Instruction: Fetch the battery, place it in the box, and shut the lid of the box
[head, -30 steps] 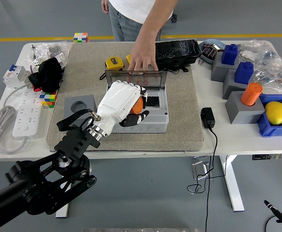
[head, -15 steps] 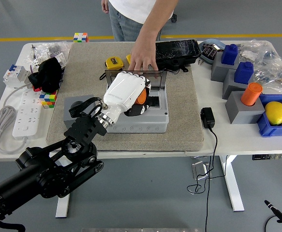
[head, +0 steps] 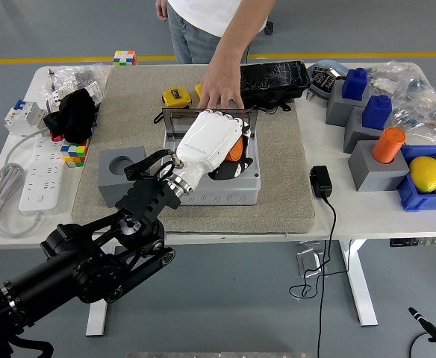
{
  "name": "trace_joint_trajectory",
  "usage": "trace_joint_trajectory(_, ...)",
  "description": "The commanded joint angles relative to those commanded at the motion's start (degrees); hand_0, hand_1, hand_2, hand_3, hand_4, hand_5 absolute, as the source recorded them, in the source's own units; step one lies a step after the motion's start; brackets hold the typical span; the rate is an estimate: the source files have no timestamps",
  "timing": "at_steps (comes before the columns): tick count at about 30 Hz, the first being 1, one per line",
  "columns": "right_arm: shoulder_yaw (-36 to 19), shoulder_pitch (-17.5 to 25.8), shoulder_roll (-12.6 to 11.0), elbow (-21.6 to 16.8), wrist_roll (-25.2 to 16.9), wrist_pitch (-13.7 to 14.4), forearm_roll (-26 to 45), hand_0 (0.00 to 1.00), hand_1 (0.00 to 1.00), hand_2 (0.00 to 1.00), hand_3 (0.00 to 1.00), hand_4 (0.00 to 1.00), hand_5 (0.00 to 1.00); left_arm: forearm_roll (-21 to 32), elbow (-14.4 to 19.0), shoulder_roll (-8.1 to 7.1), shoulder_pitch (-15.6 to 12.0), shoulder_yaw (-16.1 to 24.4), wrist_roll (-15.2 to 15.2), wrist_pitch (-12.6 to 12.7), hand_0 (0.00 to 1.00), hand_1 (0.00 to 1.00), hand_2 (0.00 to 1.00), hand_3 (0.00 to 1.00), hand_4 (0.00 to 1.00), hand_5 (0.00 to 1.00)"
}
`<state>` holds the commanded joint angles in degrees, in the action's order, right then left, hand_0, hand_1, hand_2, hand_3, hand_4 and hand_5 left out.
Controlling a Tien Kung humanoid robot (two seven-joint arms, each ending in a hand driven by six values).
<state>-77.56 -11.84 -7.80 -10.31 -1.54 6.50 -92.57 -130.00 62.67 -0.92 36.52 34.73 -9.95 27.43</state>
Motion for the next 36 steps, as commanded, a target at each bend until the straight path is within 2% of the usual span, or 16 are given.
trace_joint_trajectory(5,0.1,0.0,-0.1,0.0,0.1,0.0,0.0,0.904,0.884,0.812,0.868,0.998,0.998,0.0,-2.2,0.70,-0.1,-1.3,0.2,0.1,0.002,0.002,0.002,0.002,0.732,0.127)
trace_joint_trajectory(12,0.3,0.0,-0.1,0.0,0.1,0.0,0.0,0.904,0.883,0.813,0.869,0.998,0.998,0.0,-4.7,0.92,-0.1,-1.3,1.0,1.2,0.002,0.002,0.002,0.002,0.727,0.133)
trace_joint_trajectory(22,1.1,0.0,-0.1,0.0,0.1,0.0,0.7,0.903,0.882,0.812,0.868,0.998,0.998,0.1,-4.5,0.92,0.1,-1.5,1.0,1.3,0.002,0.002,0.002,0.002,0.728,0.158)
trace_joint_trajectory(31,1.1,-0.3,-0.2,0.0,0.1,0.1,0.8,0.903,0.881,0.812,0.868,0.998,0.998,1.3,-5.9,0.92,0.6,-1.8,2.5,2.9,0.002,0.002,0.002,0.002,0.727,0.166)
trace_joint_trajectory(36,1.6,-0.4,-0.2,0.0,0.1,0.1,1.2,0.903,0.882,0.812,0.868,0.998,0.998,2.8,-7.1,0.92,1.0,-2.1,4.5,4.4,0.002,0.002,0.002,0.003,0.726,0.170)
